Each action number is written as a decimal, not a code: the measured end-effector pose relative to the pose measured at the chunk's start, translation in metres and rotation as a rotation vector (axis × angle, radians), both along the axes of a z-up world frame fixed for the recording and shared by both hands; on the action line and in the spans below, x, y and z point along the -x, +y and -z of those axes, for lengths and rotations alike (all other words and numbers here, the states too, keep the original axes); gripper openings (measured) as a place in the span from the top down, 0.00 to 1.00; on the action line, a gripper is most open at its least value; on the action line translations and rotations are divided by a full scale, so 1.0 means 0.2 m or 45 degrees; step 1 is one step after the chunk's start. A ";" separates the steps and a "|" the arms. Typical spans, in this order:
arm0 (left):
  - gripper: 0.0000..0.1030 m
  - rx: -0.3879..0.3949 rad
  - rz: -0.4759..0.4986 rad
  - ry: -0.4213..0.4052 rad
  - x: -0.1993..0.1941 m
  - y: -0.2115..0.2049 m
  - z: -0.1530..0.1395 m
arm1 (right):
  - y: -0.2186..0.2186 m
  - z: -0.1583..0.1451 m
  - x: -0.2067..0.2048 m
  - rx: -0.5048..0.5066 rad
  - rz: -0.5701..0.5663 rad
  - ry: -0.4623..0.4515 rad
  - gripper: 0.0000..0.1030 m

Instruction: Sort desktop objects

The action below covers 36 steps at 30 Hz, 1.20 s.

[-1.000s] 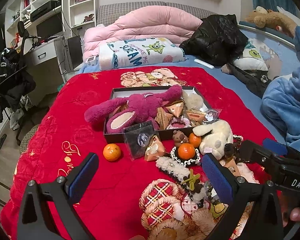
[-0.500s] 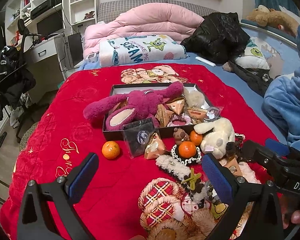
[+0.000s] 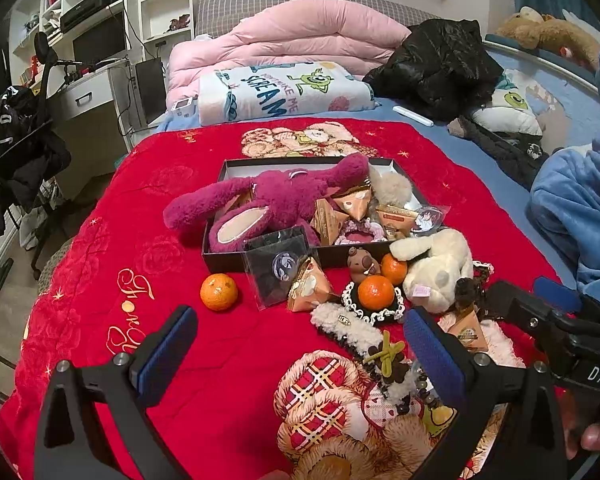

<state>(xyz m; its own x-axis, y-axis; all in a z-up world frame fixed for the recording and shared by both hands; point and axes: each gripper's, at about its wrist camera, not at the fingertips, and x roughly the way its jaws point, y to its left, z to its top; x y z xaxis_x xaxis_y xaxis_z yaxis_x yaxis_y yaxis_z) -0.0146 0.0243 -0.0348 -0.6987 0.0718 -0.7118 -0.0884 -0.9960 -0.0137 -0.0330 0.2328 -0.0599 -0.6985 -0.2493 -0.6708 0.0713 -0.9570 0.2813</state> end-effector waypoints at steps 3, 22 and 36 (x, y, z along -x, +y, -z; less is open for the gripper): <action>0.00 -0.003 -0.003 -0.012 0.01 0.00 0.02 | 0.00 0.01 0.01 -0.016 0.005 -0.010 0.00; 0.00 0.046 0.047 -0.206 0.16 0.14 0.30 | 0.07 0.21 0.10 -0.064 0.068 -0.241 0.00; 0.00 -0.050 0.083 -0.284 0.21 0.14 0.42 | 0.11 0.36 0.14 -0.005 0.102 -0.376 0.00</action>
<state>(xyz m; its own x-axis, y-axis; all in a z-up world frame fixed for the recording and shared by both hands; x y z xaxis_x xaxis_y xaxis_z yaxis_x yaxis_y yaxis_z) -0.0570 0.0533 -0.1196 -0.5176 0.1422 -0.8437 -0.1426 -0.9866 -0.0788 -0.0618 0.2551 -0.1324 -0.4905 -0.1980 -0.8486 -0.0890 -0.9574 0.2748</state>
